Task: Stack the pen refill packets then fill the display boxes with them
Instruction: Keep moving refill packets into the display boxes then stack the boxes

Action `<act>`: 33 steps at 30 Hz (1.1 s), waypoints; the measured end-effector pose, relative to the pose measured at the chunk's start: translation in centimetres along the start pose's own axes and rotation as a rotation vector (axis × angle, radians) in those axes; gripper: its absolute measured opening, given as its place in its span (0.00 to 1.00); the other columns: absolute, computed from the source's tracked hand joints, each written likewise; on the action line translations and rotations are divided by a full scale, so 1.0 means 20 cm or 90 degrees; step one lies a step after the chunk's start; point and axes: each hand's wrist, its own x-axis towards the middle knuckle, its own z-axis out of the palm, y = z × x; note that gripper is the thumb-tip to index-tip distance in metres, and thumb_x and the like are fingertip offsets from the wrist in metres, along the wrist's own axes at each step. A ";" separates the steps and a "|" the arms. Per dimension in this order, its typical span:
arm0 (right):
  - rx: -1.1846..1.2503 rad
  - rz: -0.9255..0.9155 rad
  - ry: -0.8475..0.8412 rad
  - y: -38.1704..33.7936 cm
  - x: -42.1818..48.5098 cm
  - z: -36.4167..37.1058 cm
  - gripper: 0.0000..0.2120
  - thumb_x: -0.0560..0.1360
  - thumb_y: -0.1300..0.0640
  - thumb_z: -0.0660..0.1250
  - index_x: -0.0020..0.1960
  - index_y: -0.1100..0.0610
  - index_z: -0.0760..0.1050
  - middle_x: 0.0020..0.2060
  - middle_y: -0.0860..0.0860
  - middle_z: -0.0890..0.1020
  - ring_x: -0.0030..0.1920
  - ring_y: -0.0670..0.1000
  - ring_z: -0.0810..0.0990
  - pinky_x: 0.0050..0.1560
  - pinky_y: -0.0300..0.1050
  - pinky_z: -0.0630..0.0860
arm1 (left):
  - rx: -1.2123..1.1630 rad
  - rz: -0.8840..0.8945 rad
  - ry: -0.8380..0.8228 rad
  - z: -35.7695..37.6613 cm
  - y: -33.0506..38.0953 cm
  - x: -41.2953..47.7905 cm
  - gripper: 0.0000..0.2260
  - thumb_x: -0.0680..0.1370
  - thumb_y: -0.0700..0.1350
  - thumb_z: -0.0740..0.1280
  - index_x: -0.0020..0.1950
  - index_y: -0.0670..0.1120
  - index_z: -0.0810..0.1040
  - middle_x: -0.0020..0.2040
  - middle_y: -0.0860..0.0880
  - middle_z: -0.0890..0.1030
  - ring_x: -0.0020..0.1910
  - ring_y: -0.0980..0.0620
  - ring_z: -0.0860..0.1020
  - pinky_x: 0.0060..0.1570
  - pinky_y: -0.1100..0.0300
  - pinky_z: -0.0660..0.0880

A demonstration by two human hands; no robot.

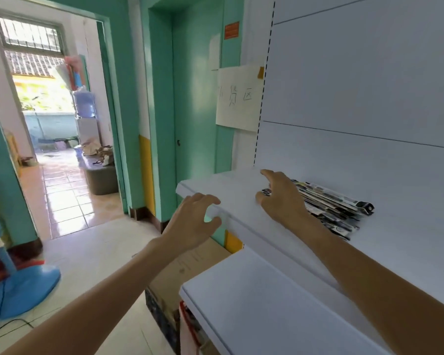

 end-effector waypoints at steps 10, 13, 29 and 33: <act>-0.035 0.128 0.146 0.39 0.22 -0.24 0.26 0.76 0.57 0.62 0.72 0.55 0.62 0.67 0.55 0.69 0.65 0.55 0.69 0.63 0.52 0.69 | -0.069 0.163 -0.055 0.26 0.11 0.62 0.13 0.76 0.45 0.65 0.61 0.48 0.75 0.58 0.47 0.75 0.59 0.49 0.71 0.52 0.61 0.64; -0.155 0.196 0.121 0.52 0.16 -0.28 0.22 0.76 0.55 0.62 0.70 0.56 0.65 0.66 0.55 0.69 0.64 0.55 0.70 0.60 0.49 0.69 | -0.100 0.174 -0.102 0.38 0.08 0.72 0.12 0.76 0.46 0.65 0.60 0.48 0.76 0.58 0.46 0.76 0.57 0.50 0.72 0.51 0.60 0.66; -0.270 0.227 0.213 0.47 0.14 -0.07 0.09 0.78 0.57 0.61 0.56 0.52 0.75 0.51 0.48 0.80 0.50 0.49 0.78 0.49 0.42 0.73 | -0.190 0.201 -0.235 0.77 -0.02 1.13 0.08 0.76 0.45 0.66 0.54 0.49 0.79 0.49 0.50 0.80 0.50 0.49 0.77 0.50 0.59 0.70; -0.244 0.274 0.204 0.52 0.17 -0.07 0.13 0.77 0.59 0.62 0.61 0.53 0.71 0.54 0.50 0.79 0.54 0.52 0.77 0.54 0.47 0.73 | -0.248 0.281 -0.196 0.76 -0.01 1.12 0.07 0.75 0.39 0.67 0.51 0.47 0.82 0.46 0.50 0.81 0.47 0.51 0.77 0.52 0.57 0.72</act>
